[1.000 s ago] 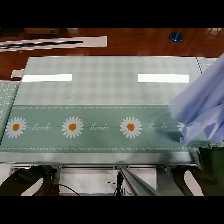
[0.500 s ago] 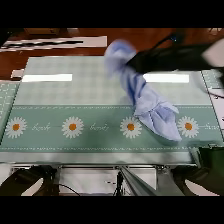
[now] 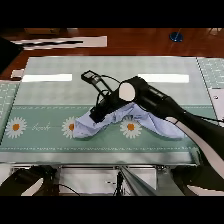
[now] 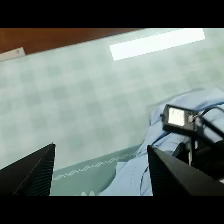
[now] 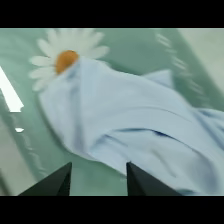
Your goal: Fold the shirts.
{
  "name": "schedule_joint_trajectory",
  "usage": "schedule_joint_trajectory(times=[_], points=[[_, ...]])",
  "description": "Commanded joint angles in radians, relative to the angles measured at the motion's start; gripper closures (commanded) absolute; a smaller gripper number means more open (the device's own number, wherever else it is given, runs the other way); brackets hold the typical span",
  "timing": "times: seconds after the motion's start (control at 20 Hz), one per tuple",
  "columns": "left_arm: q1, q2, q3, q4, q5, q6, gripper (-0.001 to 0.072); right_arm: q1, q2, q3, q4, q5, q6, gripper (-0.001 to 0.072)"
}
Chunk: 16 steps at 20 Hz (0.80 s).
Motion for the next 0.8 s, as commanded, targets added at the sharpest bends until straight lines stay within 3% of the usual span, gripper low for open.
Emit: schedule_joint_trajectory(times=[0.0, 0.15, 0.25, 0.35, 0.55, 0.75], points=[[0.000, 0.000, -0.103, 0.000, -0.005, 0.007, -0.0013, -0.111, 0.110, 0.000, -0.260, 0.098, 0.018, 0.0285], [0.000, 0.000, -0.262, 0.000, -0.004, 0.045, -0.0013, -0.327, 0.249, 0.000, -0.456, 0.176, 0.017, 0.0282], [0.000, 0.000, -0.398, -0.008, 0.003, 0.045, -0.0013, -0.518, 0.318, 0.000, -0.484, 0.194, 0.017, 0.0282], [0.004, 0.000, -0.531, -0.068, 0.047, 0.078, -0.0010, -0.696, 0.350, 0.000, -0.441, 0.200, 0.017, 0.0282], [0.004, 0.000, -0.777, -0.280, 0.175, 0.087, -0.0009, -0.998, 0.348, -0.001, -0.209, 0.186, 0.016, 0.0283], [0.034, 0.000, -0.915, -0.381, 0.237, 0.106, -0.0010, -1.097, 0.340, -0.003, -0.146, 0.174, 0.008, 0.0282]])
